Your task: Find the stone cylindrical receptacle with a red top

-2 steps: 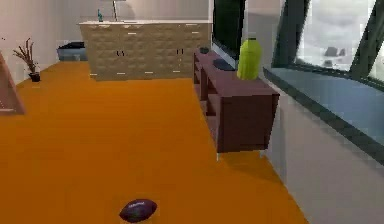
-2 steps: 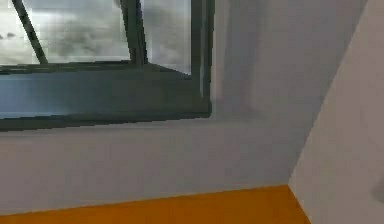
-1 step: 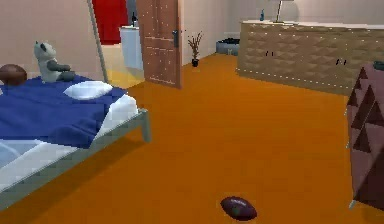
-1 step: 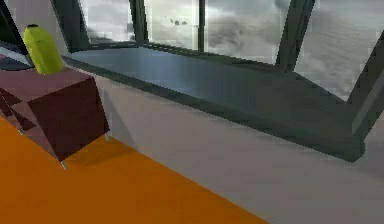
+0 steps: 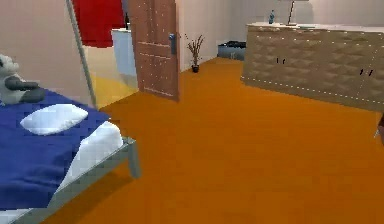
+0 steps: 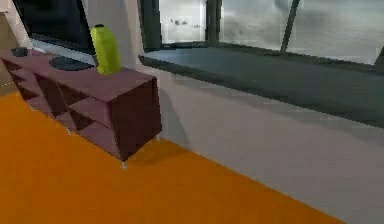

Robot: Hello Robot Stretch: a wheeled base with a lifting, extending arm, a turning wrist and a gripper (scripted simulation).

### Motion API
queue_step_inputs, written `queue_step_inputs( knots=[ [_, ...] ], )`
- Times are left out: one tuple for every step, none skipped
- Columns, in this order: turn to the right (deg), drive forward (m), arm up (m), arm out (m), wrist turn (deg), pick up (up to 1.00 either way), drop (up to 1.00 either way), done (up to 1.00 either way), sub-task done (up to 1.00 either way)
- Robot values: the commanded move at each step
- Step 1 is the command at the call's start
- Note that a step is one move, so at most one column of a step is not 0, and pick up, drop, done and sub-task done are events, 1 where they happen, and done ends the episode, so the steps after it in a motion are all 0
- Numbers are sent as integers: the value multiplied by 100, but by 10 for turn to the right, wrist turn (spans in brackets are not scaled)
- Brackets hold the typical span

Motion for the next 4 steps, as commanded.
queue_step_inputs(
  knots=[
    [-450,0,0,0,0,0,0,0,0],
    [-120,0,0,0,0,0,0,0,0],
    [0,30,0,0,0,0,0,0,0],
    [450,0,0,0,0,0,0,0,0]
  ],
)
